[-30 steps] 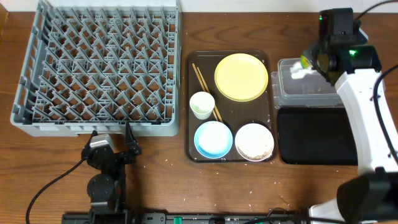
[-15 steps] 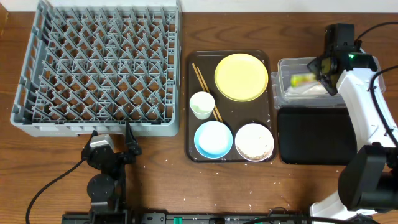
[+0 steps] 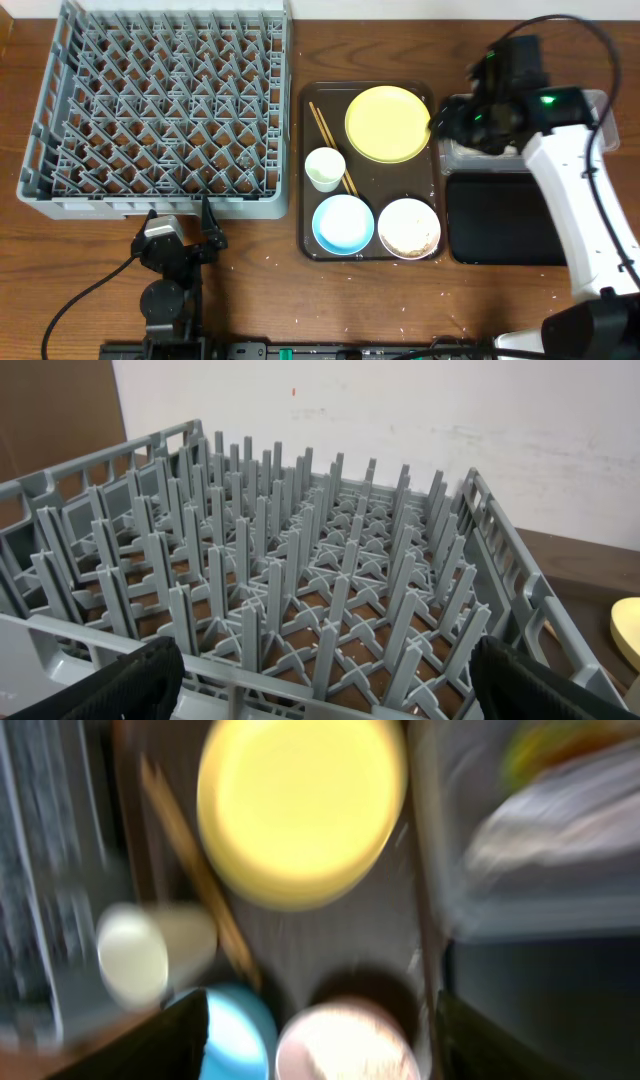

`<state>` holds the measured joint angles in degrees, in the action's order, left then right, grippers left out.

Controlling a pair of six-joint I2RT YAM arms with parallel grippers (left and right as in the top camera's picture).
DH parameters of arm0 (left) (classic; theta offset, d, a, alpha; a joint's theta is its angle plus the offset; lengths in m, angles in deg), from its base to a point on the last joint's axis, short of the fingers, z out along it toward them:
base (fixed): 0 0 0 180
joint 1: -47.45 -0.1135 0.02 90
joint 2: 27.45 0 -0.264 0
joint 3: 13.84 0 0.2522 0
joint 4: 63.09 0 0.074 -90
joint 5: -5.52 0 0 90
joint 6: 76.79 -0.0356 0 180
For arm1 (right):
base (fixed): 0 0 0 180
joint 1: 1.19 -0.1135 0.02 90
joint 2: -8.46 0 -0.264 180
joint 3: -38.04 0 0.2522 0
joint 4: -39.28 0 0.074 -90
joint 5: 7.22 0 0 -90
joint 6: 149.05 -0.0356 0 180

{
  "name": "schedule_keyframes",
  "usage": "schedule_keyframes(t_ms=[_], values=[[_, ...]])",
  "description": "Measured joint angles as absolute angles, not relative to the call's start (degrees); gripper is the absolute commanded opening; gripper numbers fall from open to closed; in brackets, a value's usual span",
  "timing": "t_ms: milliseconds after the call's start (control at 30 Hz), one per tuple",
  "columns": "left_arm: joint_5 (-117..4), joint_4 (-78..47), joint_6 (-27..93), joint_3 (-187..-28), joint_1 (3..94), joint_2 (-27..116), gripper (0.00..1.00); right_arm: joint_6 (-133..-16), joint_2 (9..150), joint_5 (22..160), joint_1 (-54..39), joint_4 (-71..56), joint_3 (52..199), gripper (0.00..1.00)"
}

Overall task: Sort waste into correct bins and load items into the dishwasher
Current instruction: 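Move the right gripper to the pink rice bowl and grasp its rim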

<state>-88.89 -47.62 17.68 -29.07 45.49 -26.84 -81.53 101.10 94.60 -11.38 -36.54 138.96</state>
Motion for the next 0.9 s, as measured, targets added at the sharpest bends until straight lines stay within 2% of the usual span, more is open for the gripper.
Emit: schedule_keyframes(t_ms=[67, 233, 400, 567, 833, 900], values=[[-88.9, -47.6, 17.7, -29.1, 45.5, -26.8, 0.92, -80.9, 101.1, 94.8, -14.4, -38.6, 138.0, 0.48], [-88.9, -47.6, 17.7, -29.1, 45.5, -26.8, 0.92, -86.5, 101.2, 93.9, -21.3, -37.2, 132.0, 0.48], [-88.9, -47.6, 17.7, -29.1, 45.5, -26.8, 0.91, -98.0, 101.5, 92.2, -27.4, -26.2, 121.3, 0.51], [-88.9, -47.6, 17.7, -29.1, 45.5, -26.8, 0.92, -105.4, 101.5, 90.7, -29.1, -20.5, 116.2, 0.49], [-88.9, -47.6, 17.7, -29.1, 45.5, -26.8, 0.92, -108.8, 104.8, 88.8, -30.7, -19.8, 115.8, 0.43], [-88.9, -47.6, 17.7, -29.1, 45.5, -26.8, 0.92, -109.1, 107.3, 88.8, -31.4, -19.8, 115.8, 0.36]])
